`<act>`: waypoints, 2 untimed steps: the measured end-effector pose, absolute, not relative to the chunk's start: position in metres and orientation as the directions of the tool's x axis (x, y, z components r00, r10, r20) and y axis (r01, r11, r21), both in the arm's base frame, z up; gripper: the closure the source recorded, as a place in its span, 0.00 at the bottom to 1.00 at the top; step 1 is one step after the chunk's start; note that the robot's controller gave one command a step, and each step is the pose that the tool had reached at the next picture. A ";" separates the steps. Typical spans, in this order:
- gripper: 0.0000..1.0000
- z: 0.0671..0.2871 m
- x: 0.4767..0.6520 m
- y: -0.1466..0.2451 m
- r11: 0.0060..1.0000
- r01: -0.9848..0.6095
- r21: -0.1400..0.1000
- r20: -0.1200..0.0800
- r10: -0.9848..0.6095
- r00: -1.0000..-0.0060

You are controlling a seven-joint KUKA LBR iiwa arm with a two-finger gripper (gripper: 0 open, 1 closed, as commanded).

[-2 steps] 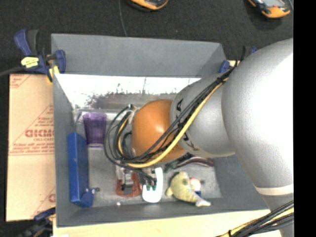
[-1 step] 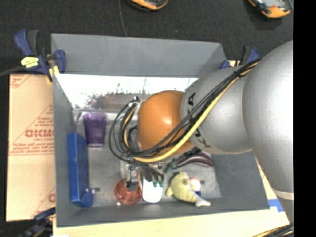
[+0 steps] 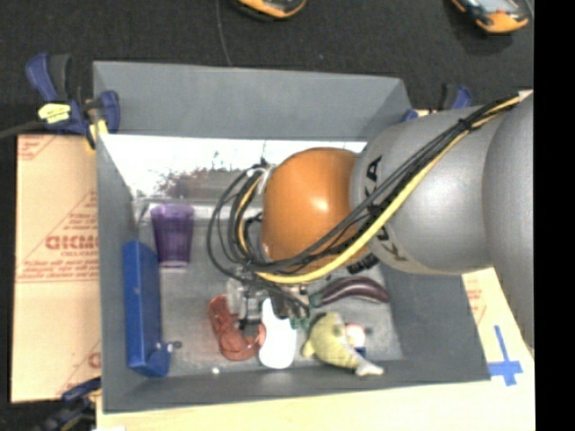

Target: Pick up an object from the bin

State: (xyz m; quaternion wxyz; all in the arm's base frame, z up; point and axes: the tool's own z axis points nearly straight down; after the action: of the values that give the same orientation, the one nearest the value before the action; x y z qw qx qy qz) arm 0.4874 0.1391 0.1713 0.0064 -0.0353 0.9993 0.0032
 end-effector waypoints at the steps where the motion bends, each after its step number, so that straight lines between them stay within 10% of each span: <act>1: 1.00 0.131 0.487 0.127 0.993 -0.118 0.004 -0.008 -0.118 -0.993; 2: 1.00 0.094 0.491 0.152 0.965 -0.263 0.006 -0.029 -0.262 -0.965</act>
Offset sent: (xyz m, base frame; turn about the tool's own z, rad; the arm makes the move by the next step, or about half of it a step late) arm -0.0007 0.0125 -0.0850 -0.1955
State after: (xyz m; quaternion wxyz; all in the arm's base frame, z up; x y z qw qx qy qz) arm 0.4911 0.1517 0.0939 0.0142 -0.1324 0.9911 0.0047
